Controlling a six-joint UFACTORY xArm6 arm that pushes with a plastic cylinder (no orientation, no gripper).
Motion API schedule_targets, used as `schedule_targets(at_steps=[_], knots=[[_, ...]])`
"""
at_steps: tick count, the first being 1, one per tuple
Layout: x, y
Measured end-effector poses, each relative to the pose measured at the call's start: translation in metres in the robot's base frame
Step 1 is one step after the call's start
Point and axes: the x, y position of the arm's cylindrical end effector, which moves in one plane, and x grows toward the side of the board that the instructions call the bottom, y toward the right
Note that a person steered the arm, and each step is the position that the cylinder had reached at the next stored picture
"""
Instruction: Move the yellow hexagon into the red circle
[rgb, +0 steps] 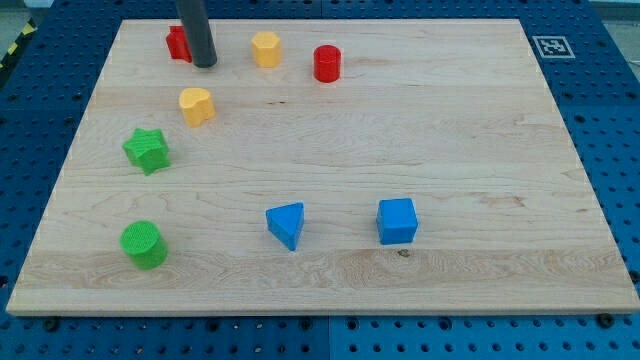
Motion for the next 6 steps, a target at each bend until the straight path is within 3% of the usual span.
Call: schedule_targets(at_steps=[2,4,6], knots=[[-0.030,0.020],[-0.035,0.092],[0.010,0.117]])
